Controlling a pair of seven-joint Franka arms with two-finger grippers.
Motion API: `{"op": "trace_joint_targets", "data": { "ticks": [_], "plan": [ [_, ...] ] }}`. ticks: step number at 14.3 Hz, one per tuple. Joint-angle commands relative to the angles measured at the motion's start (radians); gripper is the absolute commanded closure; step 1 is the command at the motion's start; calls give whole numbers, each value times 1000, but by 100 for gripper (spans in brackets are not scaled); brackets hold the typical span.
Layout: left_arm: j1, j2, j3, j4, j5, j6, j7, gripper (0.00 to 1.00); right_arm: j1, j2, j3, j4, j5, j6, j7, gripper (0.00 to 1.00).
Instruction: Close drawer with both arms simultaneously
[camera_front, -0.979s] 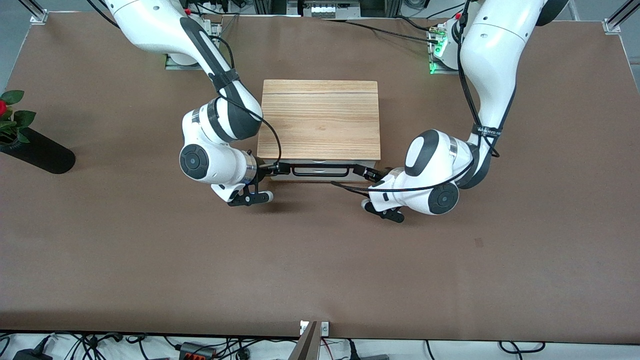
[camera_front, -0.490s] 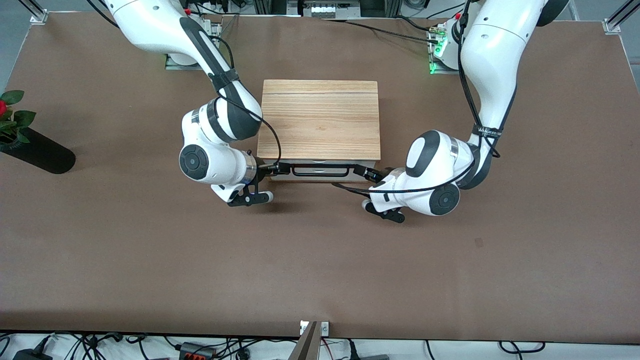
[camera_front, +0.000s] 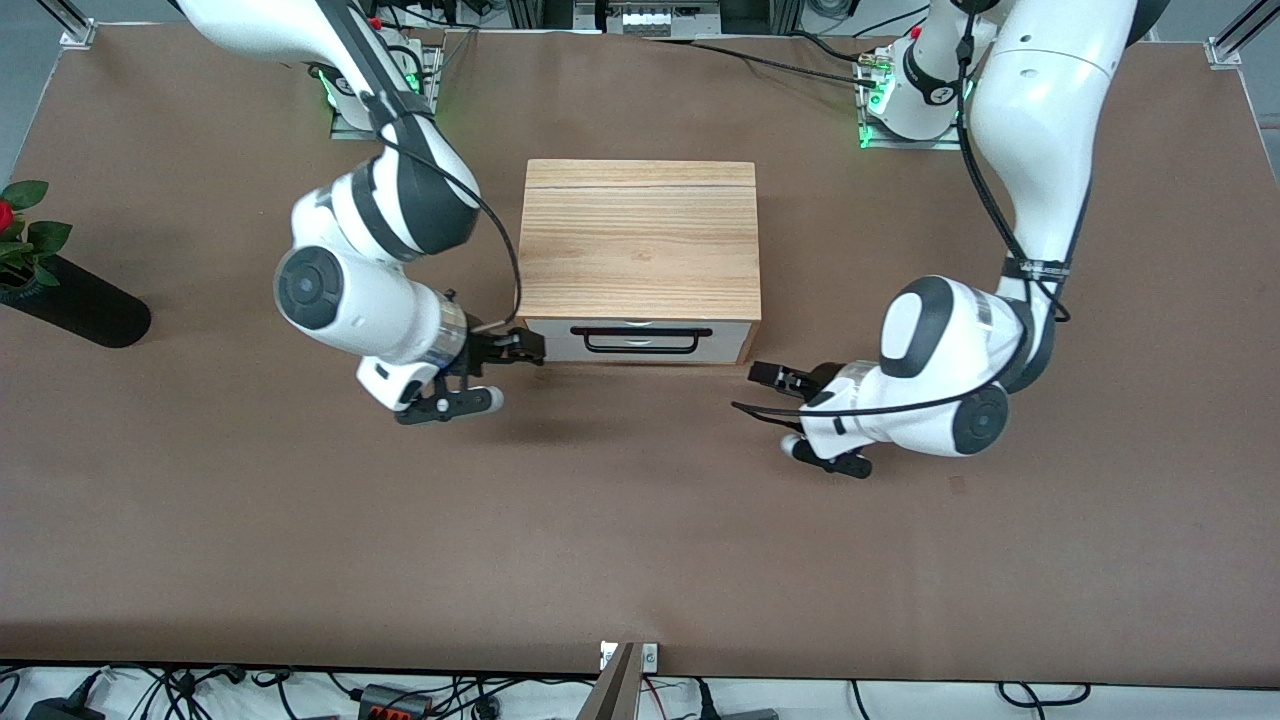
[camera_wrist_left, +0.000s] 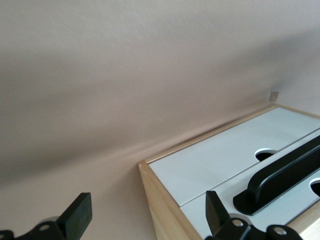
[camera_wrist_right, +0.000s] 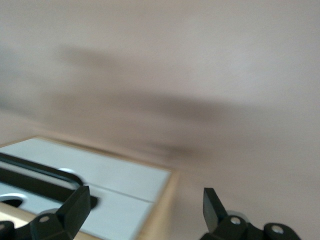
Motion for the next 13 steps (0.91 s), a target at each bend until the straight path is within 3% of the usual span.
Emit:
{"op": "trace_joint_targets", "data": {
  "ticks": [1,6,9,13],
  "plan": [
    [20,-14,0,53,-1,-28,7,0,-25,-30,-13,103,-111,-207,-10,0],
    [100,-65,5,60,16,-89,0,0,-141,-30,-44,309,-138,-509,-151,0],
    [119,-154,13,61,255,-106,4,0,-152,-87,-63,319,-258,-625,-176,0],
    [153,-279,23,61,268,-267,4,0,-177,-174,-63,261,-296,-659,-182,0]
  ]
}}
